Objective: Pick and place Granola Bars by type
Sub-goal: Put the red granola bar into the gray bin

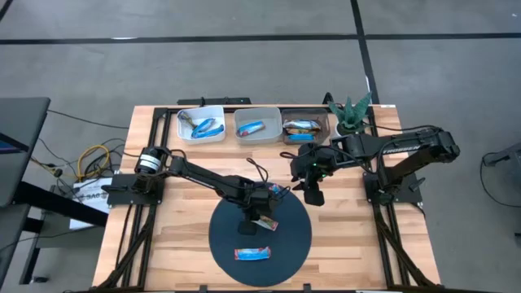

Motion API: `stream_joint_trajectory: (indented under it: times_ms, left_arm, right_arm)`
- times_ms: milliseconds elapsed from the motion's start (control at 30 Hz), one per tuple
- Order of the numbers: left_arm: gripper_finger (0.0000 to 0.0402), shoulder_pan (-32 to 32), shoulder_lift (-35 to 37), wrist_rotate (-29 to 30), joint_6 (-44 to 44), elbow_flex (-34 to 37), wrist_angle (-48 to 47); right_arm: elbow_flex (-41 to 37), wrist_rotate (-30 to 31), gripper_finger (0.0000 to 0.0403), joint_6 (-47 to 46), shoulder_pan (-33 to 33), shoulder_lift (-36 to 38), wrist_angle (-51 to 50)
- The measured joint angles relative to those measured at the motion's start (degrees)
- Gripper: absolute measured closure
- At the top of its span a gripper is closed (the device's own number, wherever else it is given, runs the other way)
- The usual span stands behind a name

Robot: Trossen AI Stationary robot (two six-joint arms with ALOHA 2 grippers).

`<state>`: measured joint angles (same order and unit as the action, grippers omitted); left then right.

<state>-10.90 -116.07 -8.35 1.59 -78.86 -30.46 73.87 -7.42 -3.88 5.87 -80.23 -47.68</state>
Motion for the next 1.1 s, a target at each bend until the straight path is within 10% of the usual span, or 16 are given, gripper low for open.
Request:
stream_joint_trajectory:
  times_ms: [733, 1100]
  left_arm:
    - [0.0381, 9.24, 2.23, 19.66, 5.87, -18.65, -33.72]
    - [0.0393, 22.22, 12.3, 18.23, 4.63, -14.28, -22.9]
  right_arm:
    - [-0.02, 0.04, 0.028, -0.12, -3.44, 0.82, -3.21]
    - [-0.02, 0.15, 0.028, 2.87, -11.5, 7.12, -1.81]
